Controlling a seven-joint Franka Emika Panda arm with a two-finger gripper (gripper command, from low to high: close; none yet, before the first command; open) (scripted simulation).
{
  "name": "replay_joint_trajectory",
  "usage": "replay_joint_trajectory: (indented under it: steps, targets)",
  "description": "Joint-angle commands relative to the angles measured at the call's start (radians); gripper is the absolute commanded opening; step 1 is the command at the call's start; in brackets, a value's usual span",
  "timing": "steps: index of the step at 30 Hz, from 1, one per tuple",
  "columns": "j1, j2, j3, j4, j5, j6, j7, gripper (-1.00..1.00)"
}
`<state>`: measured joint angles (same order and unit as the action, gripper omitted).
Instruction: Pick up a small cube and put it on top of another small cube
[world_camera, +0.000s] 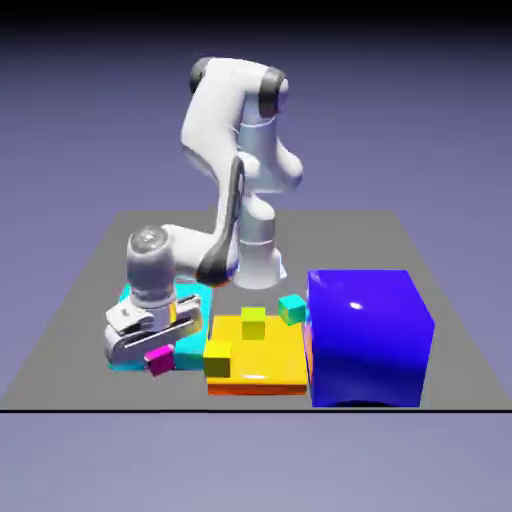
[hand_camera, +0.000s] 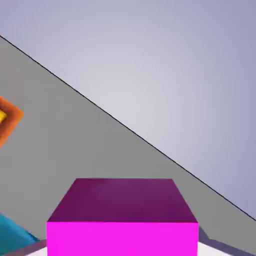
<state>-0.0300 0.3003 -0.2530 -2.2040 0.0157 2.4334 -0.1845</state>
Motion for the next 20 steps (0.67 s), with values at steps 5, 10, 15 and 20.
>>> replay_joint_trajectory:
  steps: [5,10,15,20]
  targets:
    - [0.072,-0.181,0.048,-0.086,-0.083,-0.088,0.079,-1.0]
    - [0.085,-0.162,0.062,-0.128,-0.094,-0.025,0.093,-1.0]
    - [0.079,-0.092,0.064,-0.149,-0.082,0.066,0.085,1.0]
    - [0.091,-0.229,0.061,-0.108,-0.105,-0.112,0.1,1.0]
